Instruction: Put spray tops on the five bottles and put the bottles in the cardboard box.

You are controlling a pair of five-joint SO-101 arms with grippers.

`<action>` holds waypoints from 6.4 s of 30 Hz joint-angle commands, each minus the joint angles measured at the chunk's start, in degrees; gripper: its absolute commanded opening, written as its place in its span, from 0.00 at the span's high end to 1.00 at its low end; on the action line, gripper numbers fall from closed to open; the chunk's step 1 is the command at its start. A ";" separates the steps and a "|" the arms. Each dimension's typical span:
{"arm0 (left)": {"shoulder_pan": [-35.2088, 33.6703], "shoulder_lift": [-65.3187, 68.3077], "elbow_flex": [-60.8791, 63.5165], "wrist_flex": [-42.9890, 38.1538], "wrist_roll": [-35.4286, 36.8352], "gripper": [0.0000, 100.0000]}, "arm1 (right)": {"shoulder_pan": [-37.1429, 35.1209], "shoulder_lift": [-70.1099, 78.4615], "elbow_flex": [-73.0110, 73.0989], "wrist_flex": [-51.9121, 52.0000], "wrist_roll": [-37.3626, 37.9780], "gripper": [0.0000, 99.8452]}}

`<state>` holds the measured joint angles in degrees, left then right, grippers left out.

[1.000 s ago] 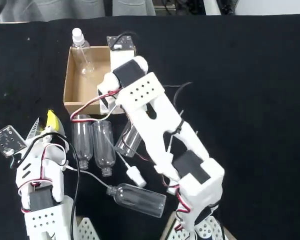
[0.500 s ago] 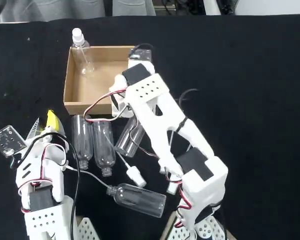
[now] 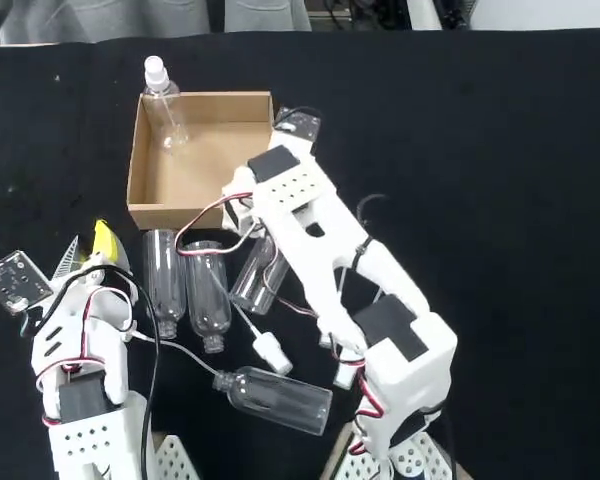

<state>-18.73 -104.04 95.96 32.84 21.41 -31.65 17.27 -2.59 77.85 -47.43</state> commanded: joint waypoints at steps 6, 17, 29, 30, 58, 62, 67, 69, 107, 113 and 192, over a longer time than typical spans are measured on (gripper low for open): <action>-0.57 -0.44 1.45 -1.58 0.00 0.88 | 1.49 -4.18 5.76 -9.41 -3.87 0.69; -0.57 -0.44 1.45 -1.49 0.00 0.88 | 3.34 -2.77 6.64 -10.90 -3.87 0.69; -0.57 -0.44 1.45 -1.41 0.00 0.88 | 3.60 2.77 0.66 -5.89 -3.43 0.69; -0.57 -0.44 1.45 -1.41 0.00 0.88 | 3.60 3.03 -0.13 -4.92 -3.43 0.69; -0.57 -0.44 1.45 -1.49 0.00 0.88 | 6.15 2.95 -12.53 11.25 6.51 0.90; -0.31 -0.44 1.45 -1.41 0.00 0.88 | 6.15 3.21 -18.24 18.99 13.45 0.90; -0.04 -0.44 1.45 -1.32 0.00 0.88 | 6.15 2.77 -20.62 21.80 20.75 0.90; -0.04 -0.44 1.45 -1.32 0.00 0.88 | 6.15 2.68 -20.62 21.80 22.59 0.90; -5.85 -0.35 -25.63 27.34 -29.71 0.88 | 8.44 2.68 -20.62 21.36 24.26 0.90; -5.85 -0.26 -27.12 33.14 -33.58 0.88 | 11.87 2.68 -22.90 21.54 24.44 0.90; -9.45 76.92 -44.18 31.03 -5.54 0.83 | 11.87 9.63 -24.75 19.25 24.62 0.90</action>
<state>-27.60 -28.44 51.65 68.18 15.43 -20.75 27.47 -23.69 97.71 -23.43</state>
